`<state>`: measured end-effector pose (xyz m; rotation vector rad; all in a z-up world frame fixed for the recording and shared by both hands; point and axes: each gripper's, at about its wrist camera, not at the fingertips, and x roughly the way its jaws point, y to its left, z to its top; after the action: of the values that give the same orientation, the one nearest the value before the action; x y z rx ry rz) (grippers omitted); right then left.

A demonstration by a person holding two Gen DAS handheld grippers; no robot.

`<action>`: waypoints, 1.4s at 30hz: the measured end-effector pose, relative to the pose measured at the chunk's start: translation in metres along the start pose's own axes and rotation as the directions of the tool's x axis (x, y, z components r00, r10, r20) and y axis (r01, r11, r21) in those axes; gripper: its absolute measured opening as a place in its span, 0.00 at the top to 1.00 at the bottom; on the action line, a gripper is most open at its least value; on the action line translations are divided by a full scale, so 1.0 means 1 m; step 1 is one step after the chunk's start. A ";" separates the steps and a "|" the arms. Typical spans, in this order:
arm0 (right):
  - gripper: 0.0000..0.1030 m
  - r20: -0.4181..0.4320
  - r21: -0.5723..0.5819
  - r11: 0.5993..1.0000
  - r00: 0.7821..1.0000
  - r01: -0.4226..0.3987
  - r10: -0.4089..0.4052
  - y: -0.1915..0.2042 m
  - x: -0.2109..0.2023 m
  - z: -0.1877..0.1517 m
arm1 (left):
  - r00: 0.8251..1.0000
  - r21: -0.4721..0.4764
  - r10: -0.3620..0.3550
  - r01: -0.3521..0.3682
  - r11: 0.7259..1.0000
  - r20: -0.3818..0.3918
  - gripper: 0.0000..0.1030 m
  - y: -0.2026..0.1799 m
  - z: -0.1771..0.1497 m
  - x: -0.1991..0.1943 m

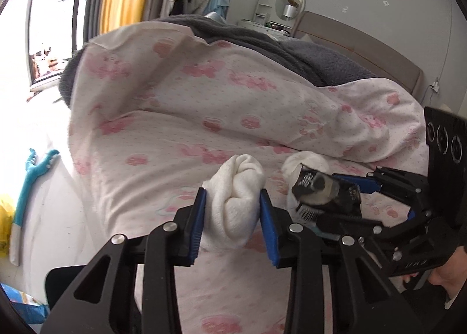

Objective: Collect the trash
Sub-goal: 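Grasp the black Face tissue pack with the right tool while the left tool grasps the white sock, then carry the tissue pack and sock over the teal bin with both tools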

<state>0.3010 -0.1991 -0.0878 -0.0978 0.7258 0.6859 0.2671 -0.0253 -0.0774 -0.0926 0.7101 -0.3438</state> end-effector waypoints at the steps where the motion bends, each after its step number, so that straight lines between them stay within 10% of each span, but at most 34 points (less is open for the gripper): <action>1: 0.39 0.004 0.007 1.000 1.000 -0.001 0.001 0.001 -0.001 0.003 | 1.000 0.000 0.013 -0.013 1.000 0.004 0.63 0.002 -0.001 -0.002; 22: 0.39 0.057 0.024 0.996 0.995 -0.086 0.084 0.088 0.028 0.051 | 0.959 -0.141 0.279 -0.282 0.949 -0.046 0.63 0.092 -0.035 -0.059; 42: 0.39 -0.013 -0.038 0.983 0.984 -0.179 0.179 0.171 0.077 0.064 | 0.920 -0.234 0.267 -0.338 0.912 -0.288 0.63 0.170 -0.101 -0.070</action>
<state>0.2755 -0.0044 -0.0642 -0.0722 0.7357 0.8726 0.1986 0.1614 -0.1441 -0.2061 1.0080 0.0513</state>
